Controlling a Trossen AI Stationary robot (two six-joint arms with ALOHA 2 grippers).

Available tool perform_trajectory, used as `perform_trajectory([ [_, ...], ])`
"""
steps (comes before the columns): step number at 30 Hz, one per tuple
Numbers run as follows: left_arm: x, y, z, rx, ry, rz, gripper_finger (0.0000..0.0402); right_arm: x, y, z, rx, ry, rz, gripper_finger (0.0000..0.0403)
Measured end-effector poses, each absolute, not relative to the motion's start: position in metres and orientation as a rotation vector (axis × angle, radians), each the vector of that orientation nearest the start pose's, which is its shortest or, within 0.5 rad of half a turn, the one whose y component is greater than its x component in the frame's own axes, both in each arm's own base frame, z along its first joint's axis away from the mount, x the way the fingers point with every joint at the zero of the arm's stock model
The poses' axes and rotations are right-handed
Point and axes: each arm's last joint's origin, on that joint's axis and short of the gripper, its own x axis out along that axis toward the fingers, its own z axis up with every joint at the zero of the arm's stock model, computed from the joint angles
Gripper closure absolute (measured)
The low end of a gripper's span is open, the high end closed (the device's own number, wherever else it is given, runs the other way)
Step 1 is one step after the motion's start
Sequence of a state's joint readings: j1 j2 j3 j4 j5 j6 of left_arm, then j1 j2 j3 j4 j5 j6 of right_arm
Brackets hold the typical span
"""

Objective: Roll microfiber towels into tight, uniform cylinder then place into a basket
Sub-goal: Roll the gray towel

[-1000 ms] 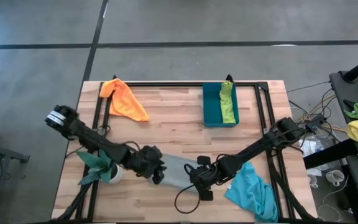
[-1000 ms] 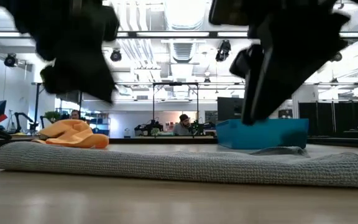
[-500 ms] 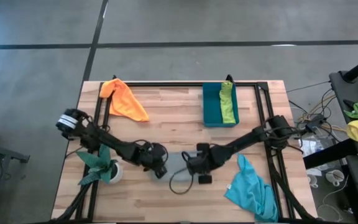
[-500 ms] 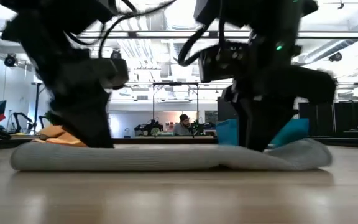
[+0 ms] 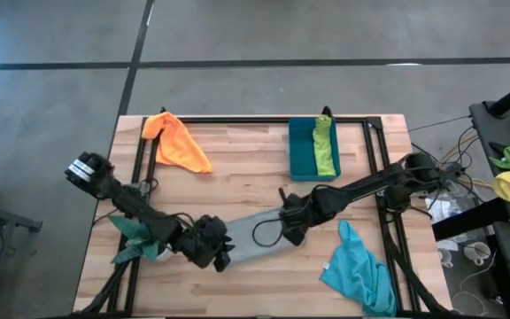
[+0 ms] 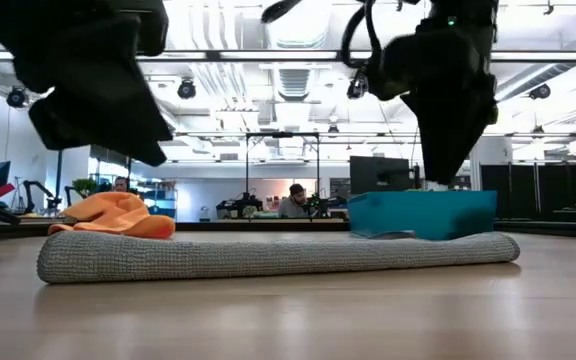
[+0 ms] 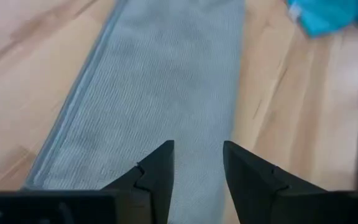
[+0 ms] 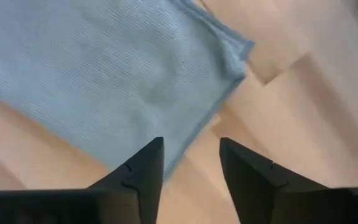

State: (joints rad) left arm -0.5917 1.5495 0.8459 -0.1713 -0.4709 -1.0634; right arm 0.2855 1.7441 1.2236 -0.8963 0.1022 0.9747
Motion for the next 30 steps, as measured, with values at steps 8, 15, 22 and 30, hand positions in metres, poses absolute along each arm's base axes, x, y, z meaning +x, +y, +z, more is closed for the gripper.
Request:
perform_trajectory([
  [8,0.254,-0.161,0.172,-0.506,0.779,0.267,0.0279,0.293,0.085,0.168,0.708,1.350,-0.693,0.0156],
  [15,0.252,-0.164,0.171,-0.484,0.802,0.232,0.0279,0.283,0.101,0.151,0.899,1.338,-0.739,0.0154],
  [22,0.249,-0.163,0.166,-0.483,0.824,0.230,0.0279,0.274,0.131,0.155,1.018,1.322,-0.696,0.0167],
  [30,0.240,-0.169,0.161,-0.347,0.902,0.103,0.0279,0.275,0.139,0.141,1.133,1.171,-0.555,0.0167],
])
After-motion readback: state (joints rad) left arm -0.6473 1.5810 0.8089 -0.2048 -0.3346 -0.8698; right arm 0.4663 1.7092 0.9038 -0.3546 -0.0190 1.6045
